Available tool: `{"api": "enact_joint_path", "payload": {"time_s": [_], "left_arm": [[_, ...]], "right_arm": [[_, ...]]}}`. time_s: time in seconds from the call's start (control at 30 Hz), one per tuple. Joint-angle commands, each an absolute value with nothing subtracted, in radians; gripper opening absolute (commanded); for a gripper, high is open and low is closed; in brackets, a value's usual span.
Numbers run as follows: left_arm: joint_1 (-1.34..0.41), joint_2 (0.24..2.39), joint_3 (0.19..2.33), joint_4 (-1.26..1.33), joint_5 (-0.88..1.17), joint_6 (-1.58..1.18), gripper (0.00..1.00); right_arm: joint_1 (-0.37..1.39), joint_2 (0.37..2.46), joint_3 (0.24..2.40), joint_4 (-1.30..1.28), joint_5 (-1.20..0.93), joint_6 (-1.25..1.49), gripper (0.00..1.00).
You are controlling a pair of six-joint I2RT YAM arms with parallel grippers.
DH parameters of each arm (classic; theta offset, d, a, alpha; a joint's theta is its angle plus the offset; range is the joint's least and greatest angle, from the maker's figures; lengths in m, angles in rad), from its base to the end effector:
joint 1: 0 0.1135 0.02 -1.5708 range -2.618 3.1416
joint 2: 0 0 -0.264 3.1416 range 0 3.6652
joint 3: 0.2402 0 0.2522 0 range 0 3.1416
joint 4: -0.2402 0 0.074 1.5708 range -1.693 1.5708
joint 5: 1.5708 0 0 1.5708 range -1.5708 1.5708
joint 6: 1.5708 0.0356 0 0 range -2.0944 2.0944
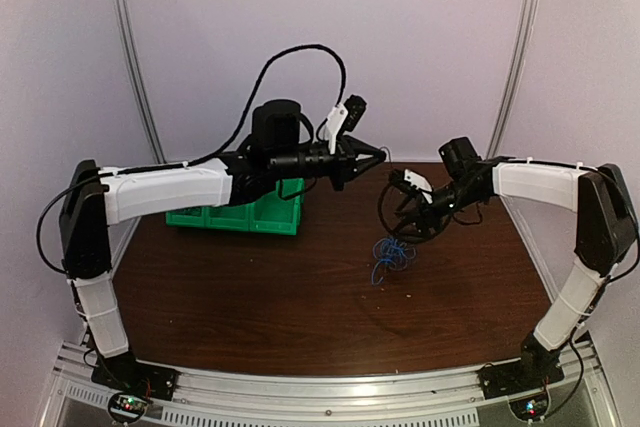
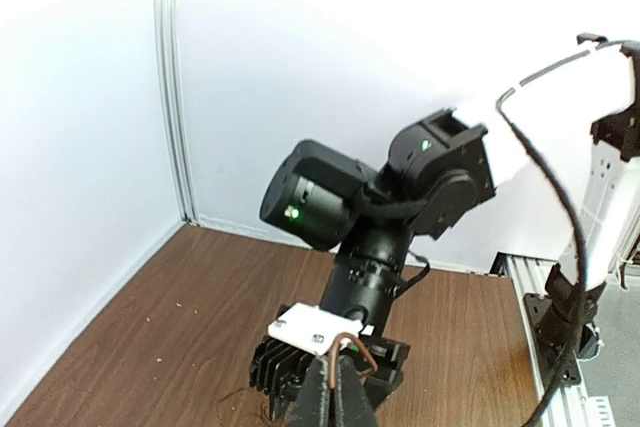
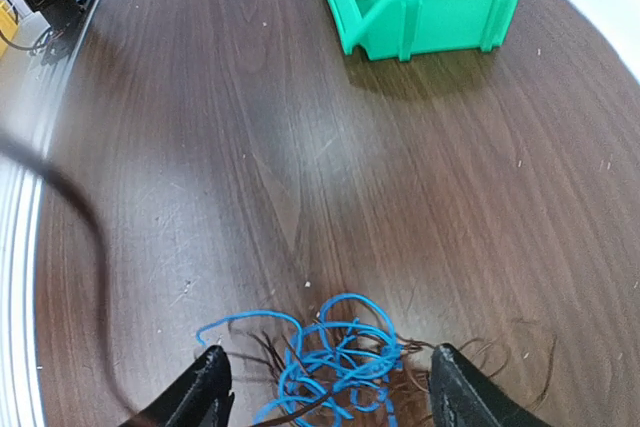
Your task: Untangle the cables
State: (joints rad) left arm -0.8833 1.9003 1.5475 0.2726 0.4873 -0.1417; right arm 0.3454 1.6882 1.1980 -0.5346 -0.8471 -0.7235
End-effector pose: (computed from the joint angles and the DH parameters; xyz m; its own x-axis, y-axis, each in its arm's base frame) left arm 0.2798 -0.3670 0.3265 -0.1886 0.0330 -0.9815 0.9621 0.2068 -0.1779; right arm 0.3165 0.1422 0.2299 -0.2119 -0.5421 -0.8131 -0.9748 0.1767 0.1362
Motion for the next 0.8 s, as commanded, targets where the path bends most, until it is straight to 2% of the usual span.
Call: {"api": "enact_joint_path", "payload": {"time_s": [0.0, 0.13, 0.23, 0.33, 0.43, 0.57, 0.63, 0.77], "left_arm": [[-0.879, 1.82, 1.579, 0.191, 0.454, -0.167, 0.0], [-0.879, 1.734, 1.633, 0.148, 0.386, -0.155, 0.0], [-0.879, 1.706, 1.73, 0.07, 0.333, -0.13, 0.0], [-0.879, 1.706, 1.836, -0.036, 0.299, -0.108, 0.0], [-0.879, 1.709, 1.902, -0.107, 0.243, -0.087, 0.0], [-0.879, 1.713, 1.958, -0.192, 0.167, -0.052, 0.0], [-0.879, 1.715, 1.971, -0.212, 0.157, -0.043, 0.0], [-0.879, 1.717, 1.985, -0.217, 0.181, -0.059, 0.0]], "right_arm": [[0.357, 1.682, 1.201, -0.33, -0.927, -0.631, 0.61], [0.361, 1.737, 1.177, -0.27, -1.008, -0.57, 0.43], [0.372, 1.788, 1.169, -0.238, -1.036, -0.539, 0.25], [0.385, 1.839, 1.22, -0.292, -1.048, -0.542, 0.23], [0.387, 1.795, 1.255, -0.377, -1.077, -0.567, 0.3], [0.394, 1.617, 1.21, -0.411, -1.098, -0.581, 0.62], [0.409, 1.536, 1.181, -0.366, -1.103, -0.544, 0.72], [0.486, 1.462, 1.172, -0.228, -1.036, -0.416, 0.79]]}}
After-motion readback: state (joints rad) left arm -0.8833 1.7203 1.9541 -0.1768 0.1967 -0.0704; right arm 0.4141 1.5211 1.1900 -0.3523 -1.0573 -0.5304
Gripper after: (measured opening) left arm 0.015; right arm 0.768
